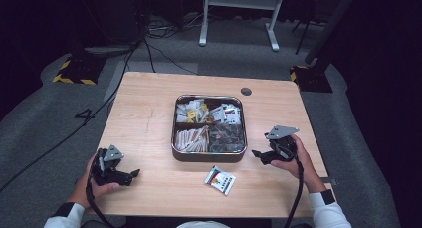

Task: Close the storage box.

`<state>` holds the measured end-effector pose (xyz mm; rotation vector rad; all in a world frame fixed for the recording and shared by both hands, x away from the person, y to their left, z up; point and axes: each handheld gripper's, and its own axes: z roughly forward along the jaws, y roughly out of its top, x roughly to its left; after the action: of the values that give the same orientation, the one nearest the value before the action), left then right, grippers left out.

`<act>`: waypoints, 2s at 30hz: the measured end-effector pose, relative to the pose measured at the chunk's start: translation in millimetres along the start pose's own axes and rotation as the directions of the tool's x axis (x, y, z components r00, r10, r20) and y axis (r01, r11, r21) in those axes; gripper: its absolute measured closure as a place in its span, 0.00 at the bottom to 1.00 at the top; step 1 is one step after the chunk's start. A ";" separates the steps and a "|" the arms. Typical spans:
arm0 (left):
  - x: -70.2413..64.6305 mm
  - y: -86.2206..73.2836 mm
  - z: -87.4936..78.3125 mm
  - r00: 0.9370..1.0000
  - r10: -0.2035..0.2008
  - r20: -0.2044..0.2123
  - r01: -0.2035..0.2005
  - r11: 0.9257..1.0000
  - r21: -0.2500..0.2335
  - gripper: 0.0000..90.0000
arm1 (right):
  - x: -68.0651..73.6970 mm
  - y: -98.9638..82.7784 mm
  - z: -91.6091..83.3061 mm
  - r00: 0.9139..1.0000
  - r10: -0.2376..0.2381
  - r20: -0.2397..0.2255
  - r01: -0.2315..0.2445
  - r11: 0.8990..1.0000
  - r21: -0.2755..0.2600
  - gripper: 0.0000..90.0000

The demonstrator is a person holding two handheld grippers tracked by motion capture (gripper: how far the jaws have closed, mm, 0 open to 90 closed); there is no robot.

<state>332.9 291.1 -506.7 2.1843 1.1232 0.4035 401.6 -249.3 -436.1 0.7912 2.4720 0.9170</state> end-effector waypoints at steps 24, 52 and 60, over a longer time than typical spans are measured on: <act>0.0 0.0 0.0 1.000 0.000 0.000 0.000 1.000 0.000 0.01 | -10.4 -49.5 -9.3 0.997 0.069 0.043 -0.071 0.996 0.051 0.21; 0.3 0.3 0.3 1.000 0.000 0.003 0.000 1.000 0.001 0.00 | -18.7 -118.3 -27.1 0.974 0.213 0.079 -0.217 0.976 0.036 0.19; 0.3 0.5 0.3 1.000 -0.002 0.004 0.002 1.000 0.003 0.00 | -20.9 -129.8 -31.2 0.960 0.270 0.078 -0.271 0.963 -0.001 0.18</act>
<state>333.5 291.0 -506.5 2.1861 1.1246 0.3971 353.1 -358.2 -499.6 1.1682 2.3403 0.9463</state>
